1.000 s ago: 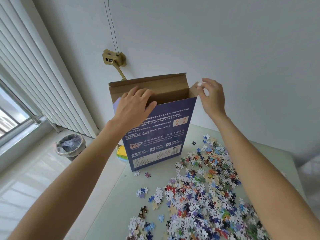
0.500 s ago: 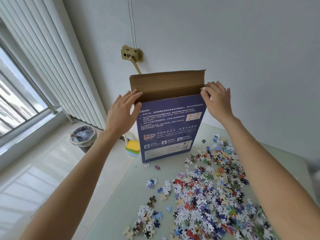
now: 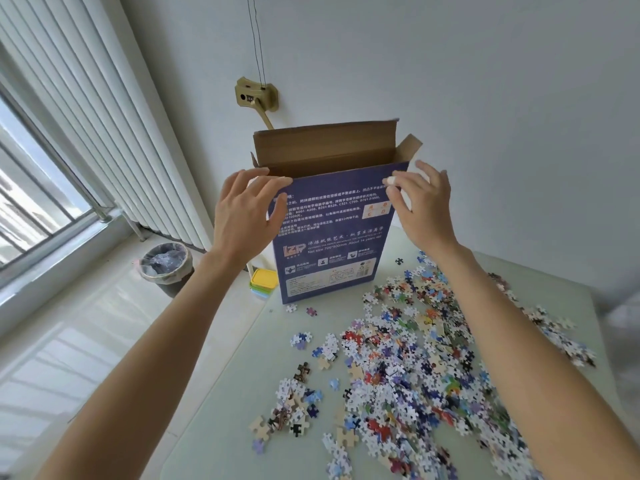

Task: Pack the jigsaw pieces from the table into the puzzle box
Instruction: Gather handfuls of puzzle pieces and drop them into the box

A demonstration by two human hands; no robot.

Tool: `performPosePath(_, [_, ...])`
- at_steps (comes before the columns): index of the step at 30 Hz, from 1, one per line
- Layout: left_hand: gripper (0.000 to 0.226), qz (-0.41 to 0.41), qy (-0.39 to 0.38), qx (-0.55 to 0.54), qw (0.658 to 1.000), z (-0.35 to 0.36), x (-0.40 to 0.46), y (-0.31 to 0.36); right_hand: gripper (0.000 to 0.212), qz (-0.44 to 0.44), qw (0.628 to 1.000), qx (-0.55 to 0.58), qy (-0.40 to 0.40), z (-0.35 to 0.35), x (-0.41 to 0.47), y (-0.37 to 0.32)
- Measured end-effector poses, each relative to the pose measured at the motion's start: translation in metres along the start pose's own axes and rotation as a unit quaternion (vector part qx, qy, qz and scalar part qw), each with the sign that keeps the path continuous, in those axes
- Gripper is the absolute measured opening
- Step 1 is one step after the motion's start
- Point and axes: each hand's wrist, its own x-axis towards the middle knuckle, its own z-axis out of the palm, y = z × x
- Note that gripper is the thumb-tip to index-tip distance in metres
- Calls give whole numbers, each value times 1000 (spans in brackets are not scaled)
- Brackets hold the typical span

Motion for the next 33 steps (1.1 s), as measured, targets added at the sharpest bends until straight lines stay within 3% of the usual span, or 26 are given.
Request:
performPosePath(4, [24,24,19,-40,999,4,-20,21,27,-7,1000,12,-5,2,-45,-6])
performPosePath(8, [19,5,-30,-128,991,24,-54,51,24,31,992,34,-117,5,-103,2])
performPosePath(10, [22,-63,-113,-176,976,45,-83,67,24,74,979,33,-186,8,-142,11])
performPosePath(13, [39,-148,-316,-205,914,91,-135,90,34,172,935,11,-309,15,-210,31])
performPosePath(16, [75,-191,-482,-161,840,129,-177,107,63,259,869,-31,-421,22,-267,57])
performPosePath(19, [105,-201,-568,-129,787,164,-200,125,96,358,791,-67,-491,33,-303,83])
performPosePath(26, [135,-153,-602,-44,782,211,-204,154,121,391,780,-78,-481,74,-287,96])
performPosePath(33, [105,-140,-540,-105,823,222,-205,164,104,248,846,-102,-460,98,-278,88])
